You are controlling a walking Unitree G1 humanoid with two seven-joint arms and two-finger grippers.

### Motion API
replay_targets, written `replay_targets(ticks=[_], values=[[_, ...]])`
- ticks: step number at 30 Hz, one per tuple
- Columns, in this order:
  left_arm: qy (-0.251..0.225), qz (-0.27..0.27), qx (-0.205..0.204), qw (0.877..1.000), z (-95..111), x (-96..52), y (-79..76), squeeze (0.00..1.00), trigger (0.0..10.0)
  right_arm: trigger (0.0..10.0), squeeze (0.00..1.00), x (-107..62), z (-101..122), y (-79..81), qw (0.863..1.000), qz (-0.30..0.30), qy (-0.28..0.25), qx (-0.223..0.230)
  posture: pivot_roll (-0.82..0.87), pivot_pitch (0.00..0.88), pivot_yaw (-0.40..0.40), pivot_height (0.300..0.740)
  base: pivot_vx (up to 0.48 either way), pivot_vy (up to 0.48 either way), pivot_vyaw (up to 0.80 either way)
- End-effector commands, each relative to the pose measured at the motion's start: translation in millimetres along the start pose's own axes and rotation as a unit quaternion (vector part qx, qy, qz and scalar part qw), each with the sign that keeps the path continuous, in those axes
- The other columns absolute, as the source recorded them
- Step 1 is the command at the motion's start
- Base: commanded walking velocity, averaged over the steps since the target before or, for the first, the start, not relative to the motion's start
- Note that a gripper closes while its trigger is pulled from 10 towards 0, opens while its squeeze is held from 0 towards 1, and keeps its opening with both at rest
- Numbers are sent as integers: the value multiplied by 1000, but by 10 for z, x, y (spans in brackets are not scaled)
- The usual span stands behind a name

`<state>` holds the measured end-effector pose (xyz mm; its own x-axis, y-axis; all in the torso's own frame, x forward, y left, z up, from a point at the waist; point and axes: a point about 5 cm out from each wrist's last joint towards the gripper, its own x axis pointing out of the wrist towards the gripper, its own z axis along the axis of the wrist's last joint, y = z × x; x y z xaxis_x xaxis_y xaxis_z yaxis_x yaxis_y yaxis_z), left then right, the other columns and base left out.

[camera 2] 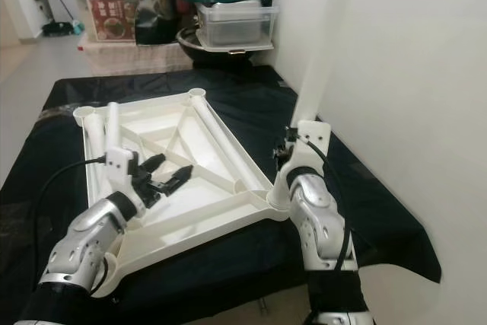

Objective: Building children table

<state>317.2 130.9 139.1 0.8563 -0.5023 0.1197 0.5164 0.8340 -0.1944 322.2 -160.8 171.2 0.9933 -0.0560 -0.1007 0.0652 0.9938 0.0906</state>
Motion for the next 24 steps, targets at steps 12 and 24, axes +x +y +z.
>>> replay_targets(ticks=[12,24], values=[[0,-5,-3,1000,6,24,-26,0,10000,10000,243,-41,-77,429,976,206,40,63,-96,0,-53,740,0,0,0],[-1,-3,-3,1000,18,37,-11,0,10000,10000,0,-658,-106,771,840,540,49,6,-91,0,-55,740,0,0,0]])
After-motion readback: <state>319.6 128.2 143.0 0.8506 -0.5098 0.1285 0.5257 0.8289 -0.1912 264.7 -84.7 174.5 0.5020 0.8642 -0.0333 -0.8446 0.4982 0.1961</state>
